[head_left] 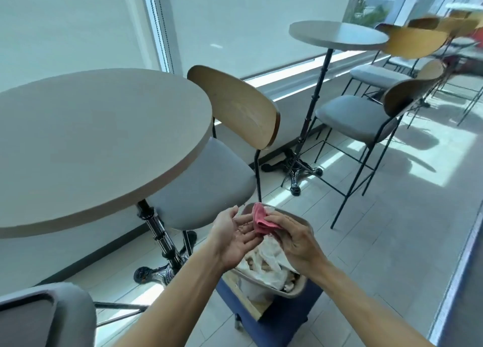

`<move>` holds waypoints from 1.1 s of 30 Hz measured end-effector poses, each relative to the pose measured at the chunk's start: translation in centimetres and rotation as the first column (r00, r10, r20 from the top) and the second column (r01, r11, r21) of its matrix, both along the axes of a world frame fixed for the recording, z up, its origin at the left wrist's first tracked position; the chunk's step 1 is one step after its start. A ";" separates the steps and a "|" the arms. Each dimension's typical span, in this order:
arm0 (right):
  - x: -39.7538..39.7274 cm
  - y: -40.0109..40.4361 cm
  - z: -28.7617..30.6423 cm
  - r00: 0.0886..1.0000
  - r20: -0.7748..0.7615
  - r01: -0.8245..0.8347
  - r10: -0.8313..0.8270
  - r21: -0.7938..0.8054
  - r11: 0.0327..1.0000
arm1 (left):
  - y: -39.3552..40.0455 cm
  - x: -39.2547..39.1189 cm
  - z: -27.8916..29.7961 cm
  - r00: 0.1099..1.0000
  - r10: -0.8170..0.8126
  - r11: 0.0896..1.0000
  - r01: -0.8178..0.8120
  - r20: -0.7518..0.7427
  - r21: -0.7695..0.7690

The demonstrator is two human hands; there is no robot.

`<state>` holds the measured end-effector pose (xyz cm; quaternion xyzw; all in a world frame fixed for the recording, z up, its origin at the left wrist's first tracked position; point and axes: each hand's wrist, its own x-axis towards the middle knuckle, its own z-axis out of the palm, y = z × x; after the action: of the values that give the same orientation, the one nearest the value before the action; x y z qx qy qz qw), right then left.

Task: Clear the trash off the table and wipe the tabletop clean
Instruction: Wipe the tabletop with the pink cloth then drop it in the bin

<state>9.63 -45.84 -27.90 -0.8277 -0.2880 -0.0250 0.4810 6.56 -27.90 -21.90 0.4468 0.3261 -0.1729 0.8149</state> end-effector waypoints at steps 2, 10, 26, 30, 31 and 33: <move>0.7 -1.4 -1.9 0.983 -0.149 0.115 -0.108 0.033 0.993 | -1.0 0.7 -0.8 1.000 0.014 0.996 -0.012 -0.020 0.088; -1.2 -0.3 -0.7 0.988 -0.149 0.084 -0.049 0.240 0.967 | -6.1 2.7 -2.5 0.986 0.055 0.975 -0.020 -0.157 0.219; -2.0 -0.1 -2.4 0.982 -0.051 0.189 -0.183 0.166 0.968 | -7.4 2.8 0.3 0.995 -0.044 0.881 0.083 -0.094 0.466; -1.8 0.1 -3.9 0.982 0.089 0.163 -0.165 0.038 0.986 | -8.0 3.0 1.6 0.995 -0.099 0.886 0.086 0.005 0.456; -1.7 0.1 -4.2 0.979 0.080 0.186 -0.187 0.022 0.982 | -7.9 2.9 1.9 0.990 -0.133 0.865 0.094 0.043 0.494; -1.5 0.0 -4.5 0.974 0.043 0.223 -0.224 0.033 0.974 | -7.7 2.5 2.5 0.977 -0.188 0.819 0.099 0.101 0.565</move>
<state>8.10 -45.85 -32.41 -0.8472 -0.2039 -0.1020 0.4798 9.10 -35.60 -19.36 0.6999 0.2647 -0.0967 0.6563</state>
